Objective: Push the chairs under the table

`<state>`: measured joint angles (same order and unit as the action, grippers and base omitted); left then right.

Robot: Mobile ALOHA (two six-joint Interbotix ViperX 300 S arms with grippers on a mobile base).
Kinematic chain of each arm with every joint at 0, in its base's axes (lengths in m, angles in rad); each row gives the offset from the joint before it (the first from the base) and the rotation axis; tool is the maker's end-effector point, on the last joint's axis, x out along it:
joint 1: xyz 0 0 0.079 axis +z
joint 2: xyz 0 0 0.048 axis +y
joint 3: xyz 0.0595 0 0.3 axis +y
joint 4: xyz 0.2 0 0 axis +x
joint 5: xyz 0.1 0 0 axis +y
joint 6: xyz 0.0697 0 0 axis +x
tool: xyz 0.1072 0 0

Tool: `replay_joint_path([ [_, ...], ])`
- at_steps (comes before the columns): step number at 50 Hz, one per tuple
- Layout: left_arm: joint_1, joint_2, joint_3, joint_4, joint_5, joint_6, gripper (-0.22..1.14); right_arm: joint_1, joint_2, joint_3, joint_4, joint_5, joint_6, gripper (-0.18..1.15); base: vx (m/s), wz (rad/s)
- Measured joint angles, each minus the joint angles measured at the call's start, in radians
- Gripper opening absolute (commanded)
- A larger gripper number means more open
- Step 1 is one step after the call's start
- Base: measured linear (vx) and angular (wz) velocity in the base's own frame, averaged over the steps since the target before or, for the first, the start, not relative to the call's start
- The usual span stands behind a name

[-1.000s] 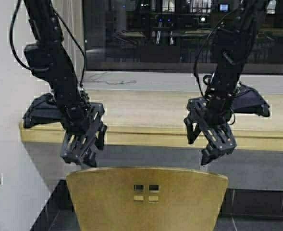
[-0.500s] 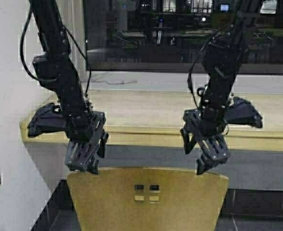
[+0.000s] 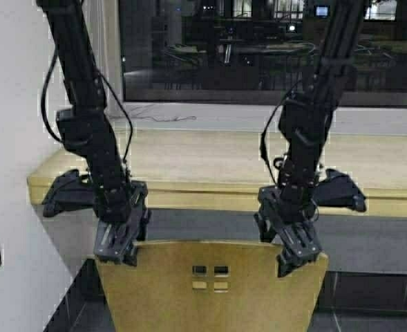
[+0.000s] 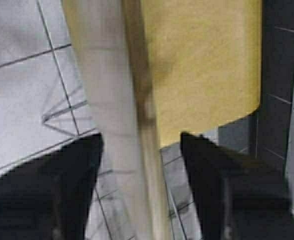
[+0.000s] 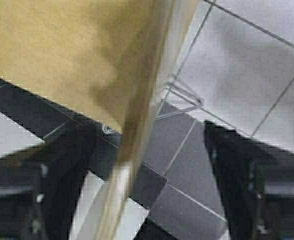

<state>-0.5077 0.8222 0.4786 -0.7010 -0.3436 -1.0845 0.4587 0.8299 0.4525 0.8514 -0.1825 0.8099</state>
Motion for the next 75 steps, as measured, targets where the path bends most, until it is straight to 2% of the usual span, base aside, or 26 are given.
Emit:
replay_joint_path([
  [13,0.017,0.086,-0.095,0.006,0.006,0.000,0.83,-0.012,0.081,-0.081,0.000,0.006,0.000,0.96,0.00,0.00],
  [18,0.015,0.112,-0.114,0.008,0.008,0.000,0.76,-0.014,0.106,-0.094,0.000,0.008,0.000,0.96,0.00,0.00],
  [22,0.015,0.135,-0.129,0.014,0.008,0.000,0.65,-0.014,0.121,-0.104,0.000,0.011,-0.005,0.92,0.00,0.00],
  [26,0.015,0.147,-0.141,0.023,0.009,-0.003,0.52,-0.014,0.132,-0.110,0.000,0.011,-0.008,0.81,0.00,0.00],
  [32,0.018,0.146,-0.153,0.031,0.017,-0.003,0.36,-0.014,0.141,-0.124,0.000,0.008,-0.011,0.55,0.00,0.00],
  [37,0.020,0.146,-0.158,0.029,0.020,-0.005,0.29,-0.021,0.141,-0.135,0.006,0.014,-0.003,0.37,0.01,0.00],
  [41,0.020,0.146,-0.160,0.029,0.021,-0.005,0.28,-0.023,0.141,-0.138,0.011,0.015,0.012,0.28,0.02,0.00],
  [75,0.044,0.143,-0.158,0.029,0.028,-0.005,0.28,-0.029,0.150,-0.181,0.011,0.069,0.012,0.28,0.08,-0.03],
])
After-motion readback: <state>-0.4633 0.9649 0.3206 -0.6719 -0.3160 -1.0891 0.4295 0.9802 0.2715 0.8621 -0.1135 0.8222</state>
